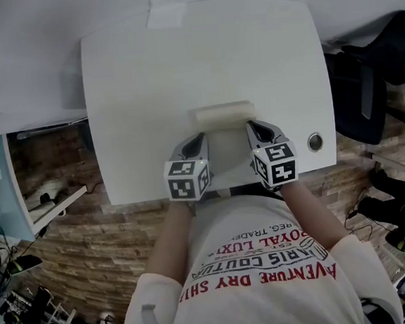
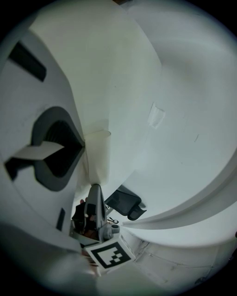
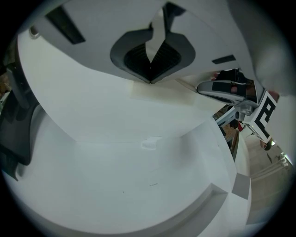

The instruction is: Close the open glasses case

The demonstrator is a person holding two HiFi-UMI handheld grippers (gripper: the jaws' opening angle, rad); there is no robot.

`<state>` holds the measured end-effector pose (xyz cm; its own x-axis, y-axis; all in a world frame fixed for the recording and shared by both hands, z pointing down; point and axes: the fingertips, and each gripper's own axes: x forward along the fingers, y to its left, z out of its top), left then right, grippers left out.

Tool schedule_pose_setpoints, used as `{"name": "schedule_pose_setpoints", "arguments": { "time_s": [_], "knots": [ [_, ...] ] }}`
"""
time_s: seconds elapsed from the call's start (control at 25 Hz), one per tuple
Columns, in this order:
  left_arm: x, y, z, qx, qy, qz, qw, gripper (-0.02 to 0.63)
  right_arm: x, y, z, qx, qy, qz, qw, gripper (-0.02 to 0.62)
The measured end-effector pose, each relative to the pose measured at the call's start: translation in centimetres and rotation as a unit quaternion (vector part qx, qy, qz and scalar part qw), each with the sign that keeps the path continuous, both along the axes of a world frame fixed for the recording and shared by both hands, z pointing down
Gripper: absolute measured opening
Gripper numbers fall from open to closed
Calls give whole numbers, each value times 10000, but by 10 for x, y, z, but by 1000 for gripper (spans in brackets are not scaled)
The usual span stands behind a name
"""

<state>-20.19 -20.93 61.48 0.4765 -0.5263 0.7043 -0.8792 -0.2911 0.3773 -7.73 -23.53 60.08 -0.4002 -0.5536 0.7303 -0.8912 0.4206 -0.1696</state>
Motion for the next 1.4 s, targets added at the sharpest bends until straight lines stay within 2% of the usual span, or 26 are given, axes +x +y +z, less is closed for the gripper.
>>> {"name": "schedule_pose_setpoints", "arguments": {
  "time_s": [0.2,0.32,0.44,0.64,0.8,0.96,1.04,1.24,1.4],
  "knots": [
    [-4,-6,-6,64,-7,-110,9999,5,0,-1,-4,-36,-21,-46,10000,12],
    [-5,-10,-20,205,32,-136,9997,5,-3,-4,-19,94,-112,-71,9999,12],
    [-3,-19,-44,482,90,-115,9987,5,-6,-9,-45,381,-254,-106,9989,12],
    [1,-42,-103,1202,192,-111,9925,5,-7,-21,-104,1092,-395,-216,9930,12],
    [6,-50,-154,1790,273,-17,9835,5,-9,-27,-151,1699,-538,-220,9837,12],
    [12,-53,-200,2429,172,169,9697,5,-4,-29,-199,2464,-668,-91,9668,12],
    [14,-52,-221,2704,123,234,9624,5,-2,-29,-214,2646,-716,-18,9617,12],
    [15,-46,-268,3244,298,214,9452,5,-2,-23,-242,2960,-823,-43,9516,12],
    [12,-44,-285,3488,265,179,9367,5,-7,-19,-252,3154,-875,-88,9449,12]
  ]
}}
